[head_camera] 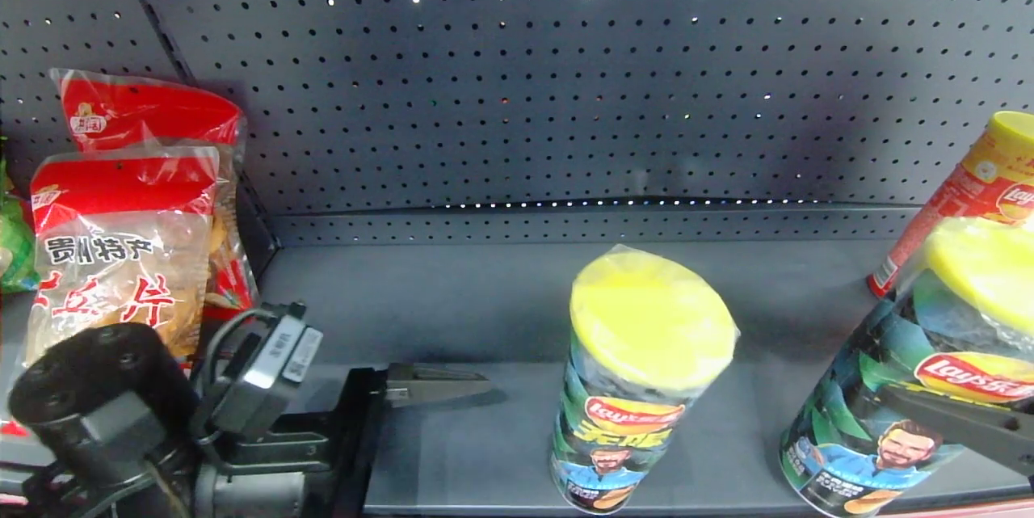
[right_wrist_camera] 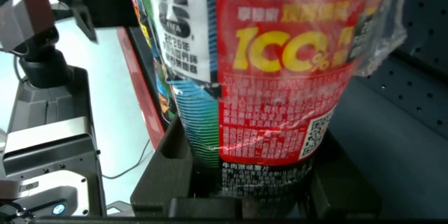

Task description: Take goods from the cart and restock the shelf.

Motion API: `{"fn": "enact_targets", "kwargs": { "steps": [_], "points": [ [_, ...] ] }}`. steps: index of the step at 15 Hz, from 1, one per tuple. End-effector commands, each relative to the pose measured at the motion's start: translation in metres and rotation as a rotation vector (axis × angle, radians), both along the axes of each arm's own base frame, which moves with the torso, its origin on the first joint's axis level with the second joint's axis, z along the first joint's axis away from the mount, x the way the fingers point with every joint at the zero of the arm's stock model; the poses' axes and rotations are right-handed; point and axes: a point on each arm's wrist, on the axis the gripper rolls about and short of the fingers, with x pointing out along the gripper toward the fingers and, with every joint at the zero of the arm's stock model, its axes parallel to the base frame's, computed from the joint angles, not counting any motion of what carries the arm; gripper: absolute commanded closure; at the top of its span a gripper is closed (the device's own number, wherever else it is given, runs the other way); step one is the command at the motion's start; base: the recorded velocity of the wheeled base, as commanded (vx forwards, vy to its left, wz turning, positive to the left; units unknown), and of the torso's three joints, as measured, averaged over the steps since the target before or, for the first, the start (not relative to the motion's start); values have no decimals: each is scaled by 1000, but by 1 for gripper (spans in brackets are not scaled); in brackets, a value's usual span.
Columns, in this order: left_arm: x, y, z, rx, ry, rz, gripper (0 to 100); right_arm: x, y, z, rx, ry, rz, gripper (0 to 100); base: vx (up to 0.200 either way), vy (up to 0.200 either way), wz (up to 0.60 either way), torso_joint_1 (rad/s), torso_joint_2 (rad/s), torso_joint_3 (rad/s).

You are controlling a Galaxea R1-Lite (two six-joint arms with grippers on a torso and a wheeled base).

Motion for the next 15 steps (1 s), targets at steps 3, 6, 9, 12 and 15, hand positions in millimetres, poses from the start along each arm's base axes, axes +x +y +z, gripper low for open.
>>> {"fn": "enact_targets", "kwargs": {
  "steps": [3,6,9,12,15],
  "points": [
    [-44,52,35,-112,-173,202,0,-1,-1,-1,0,3,-7,100,0,0,0,0,0,0],
    [-86,84,59,-232,-206,314,0,-2,-1,-2,0,6,-5,100,0,0,0,0,0,0],
    [-132,106,65,-281,-204,499,0,-5,-1,0,2,-14,-4,100,0,0,0,0,0,0],
    [-181,109,60,-338,-97,629,0,-9,-1,3,4,-31,-1,100,0,0,0,0,0,0],
    [-203,105,24,-320,-22,795,0,-13,-2,3,8,-32,3,100,0,0,0,0,0,0]
  ]
}}
